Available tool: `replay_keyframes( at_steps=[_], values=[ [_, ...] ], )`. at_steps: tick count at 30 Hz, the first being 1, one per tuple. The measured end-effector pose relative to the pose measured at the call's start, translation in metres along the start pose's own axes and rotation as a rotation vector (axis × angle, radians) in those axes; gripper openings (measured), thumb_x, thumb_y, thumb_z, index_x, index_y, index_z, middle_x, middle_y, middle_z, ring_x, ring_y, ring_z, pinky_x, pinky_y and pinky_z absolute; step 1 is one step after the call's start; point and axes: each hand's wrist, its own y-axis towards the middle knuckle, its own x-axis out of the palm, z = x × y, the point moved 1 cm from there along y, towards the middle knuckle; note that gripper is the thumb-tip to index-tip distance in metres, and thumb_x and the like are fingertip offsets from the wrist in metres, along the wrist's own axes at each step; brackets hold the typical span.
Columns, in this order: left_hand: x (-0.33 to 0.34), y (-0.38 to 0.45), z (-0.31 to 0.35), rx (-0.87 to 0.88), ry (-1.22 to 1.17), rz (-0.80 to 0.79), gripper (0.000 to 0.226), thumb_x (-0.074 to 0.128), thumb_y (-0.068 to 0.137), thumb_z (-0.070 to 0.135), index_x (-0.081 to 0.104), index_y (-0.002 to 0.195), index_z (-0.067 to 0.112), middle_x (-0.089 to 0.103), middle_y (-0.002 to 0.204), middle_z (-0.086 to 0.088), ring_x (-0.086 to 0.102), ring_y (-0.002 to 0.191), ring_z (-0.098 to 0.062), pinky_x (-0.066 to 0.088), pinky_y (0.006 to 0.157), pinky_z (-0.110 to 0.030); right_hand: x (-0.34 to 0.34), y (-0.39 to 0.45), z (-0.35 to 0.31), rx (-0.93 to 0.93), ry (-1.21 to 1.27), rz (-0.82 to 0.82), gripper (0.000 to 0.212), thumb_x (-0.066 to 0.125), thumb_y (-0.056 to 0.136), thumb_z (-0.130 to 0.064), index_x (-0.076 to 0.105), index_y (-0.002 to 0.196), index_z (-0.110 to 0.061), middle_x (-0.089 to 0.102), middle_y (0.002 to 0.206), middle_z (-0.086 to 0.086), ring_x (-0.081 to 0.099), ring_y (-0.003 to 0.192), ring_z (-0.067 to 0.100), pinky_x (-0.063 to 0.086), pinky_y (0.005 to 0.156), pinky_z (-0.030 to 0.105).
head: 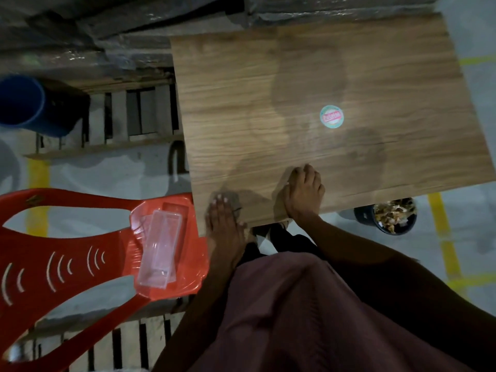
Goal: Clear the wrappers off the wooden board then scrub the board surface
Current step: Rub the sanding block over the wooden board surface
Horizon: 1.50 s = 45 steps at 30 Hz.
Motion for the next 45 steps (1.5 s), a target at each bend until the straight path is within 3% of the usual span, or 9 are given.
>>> replay_keyframes(
  at_steps=[5, 10, 15, 20, 26, 29, 35, 40, 45],
  values=[
    [0.004, -0.016, -0.020, 0.027, 0.059, 0.000, 0.065, 0.026, 0.107, 0.031, 0.014, 0.159, -0.006, 0.008, 0.168, -0.028, 0.006, 0.157, -0.042, 0.020, 0.123, -0.061, -0.005, -0.001, 0.015, -0.050, 0.021, -0.005, 0.058, 0.053, 0.098, -0.039, 0.043, 0.149, -0.014, 0.032, 0.162, 0.015, 0.030, 0.146, 0.038, 0.032, 0.113, 0.052],
    [0.000, -0.012, 0.011, 0.185, 0.025, -0.090, 0.067, 0.033, 0.102, 0.031, 0.023, 0.158, -0.004, 0.019, 0.167, -0.025, 0.018, 0.156, -0.038, 0.033, 0.119, -0.059, -0.005, -0.005, 0.003, -0.013, 0.032, -0.017, 0.060, 0.053, 0.099, -0.035, 0.039, 0.152, -0.010, 0.029, 0.164, 0.016, 0.027, 0.149, 0.037, 0.029, 0.115, 0.052],
    [-0.001, -0.021, -0.018, -0.080, -0.003, -0.032, 0.065, 0.030, 0.105, 0.029, 0.016, 0.161, 0.000, 0.009, 0.170, -0.018, 0.006, 0.159, -0.032, 0.024, 0.124, -0.056, -0.010, 0.000, 0.012, -0.027, 0.125, -0.083, 0.062, 0.057, 0.096, -0.036, 0.039, 0.152, -0.015, 0.025, 0.166, 0.012, 0.023, 0.151, 0.034, 0.029, 0.116, 0.053],
    [-0.006, -0.016, -0.005, -0.075, 0.011, -0.045, 0.069, 0.028, 0.104, 0.032, 0.013, 0.160, -0.004, 0.008, 0.169, -0.023, 0.005, 0.158, -0.037, 0.018, 0.125, -0.058, -0.017, -0.001, 0.025, -0.086, 0.186, -0.080, 0.056, 0.062, 0.095, -0.029, 0.046, 0.147, -0.017, 0.030, 0.164, 0.008, 0.027, 0.150, 0.031, 0.032, 0.113, 0.052],
    [0.009, -0.002, 0.069, 0.046, -0.109, -0.164, 0.067, 0.034, 0.102, 0.025, 0.015, 0.160, -0.004, 0.007, 0.169, -0.022, 0.004, 0.158, -0.039, 0.012, 0.124, -0.057, -0.017, -0.010, 0.014, -0.079, 0.272, -0.015, 0.034, 0.057, 0.096, -0.023, 0.061, 0.128, -0.011, 0.060, 0.128, 0.017, 0.049, 0.122, 0.038, 0.045, 0.095, 0.046],
    [0.008, 0.012, 0.079, -0.049, -0.354, -0.235, 0.068, 0.042, 0.104, 0.011, 0.007, 0.162, 0.002, -0.006, 0.170, -0.016, -0.009, 0.158, -0.033, 0.001, 0.128, -0.051, -0.016, -0.013, 0.018, -0.175, 0.465, -0.104, 0.038, 0.048, 0.098, -0.029, 0.062, 0.124, -0.006, 0.068, 0.111, 0.019, 0.063, 0.105, 0.038, 0.051, 0.083, 0.040],
    [-0.035, 0.012, 0.062, -0.196, -0.788, 0.072, 0.053, 0.047, 0.102, 0.000, 0.039, 0.155, 0.005, 0.037, 0.157, -0.002, 0.033, 0.148, -0.012, 0.020, 0.111, 0.000, 0.008, -0.039, 0.008, -0.494, 0.234, -0.067, 0.053, 0.060, 0.095, -0.030, 0.050, 0.145, -0.018, 0.052, 0.144, 0.013, 0.054, 0.120, 0.037, 0.051, 0.093, 0.045],
    [-0.029, 0.041, 0.026, -0.285, -0.522, 0.185, 0.053, 0.042, 0.107, 0.027, 0.039, 0.156, 0.008, 0.038, 0.162, -0.014, 0.044, 0.146, -0.030, 0.038, 0.119, -0.041, 0.036, -0.067, -0.004, -0.636, -0.048, -0.084, 0.064, 0.047, 0.099, -0.040, 0.035, 0.158, -0.022, 0.027, 0.167, 0.014, 0.028, 0.150, 0.042, 0.036, 0.106, 0.052],
    [-0.023, 0.064, 0.031, -0.061, -0.293, 0.164, 0.050, 0.041, 0.103, 0.016, 0.043, 0.151, 0.004, 0.041, 0.157, -0.024, 0.040, 0.146, -0.040, 0.037, 0.119, -0.048, 0.035, -0.069, 0.007, -0.441, 0.000, -0.105, 0.061, 0.030, 0.103, -0.050, 0.027, 0.160, -0.027, 0.000, 0.173, 0.012, -0.001, 0.158, 0.040, 0.012, 0.122, 0.061]
  ],
)
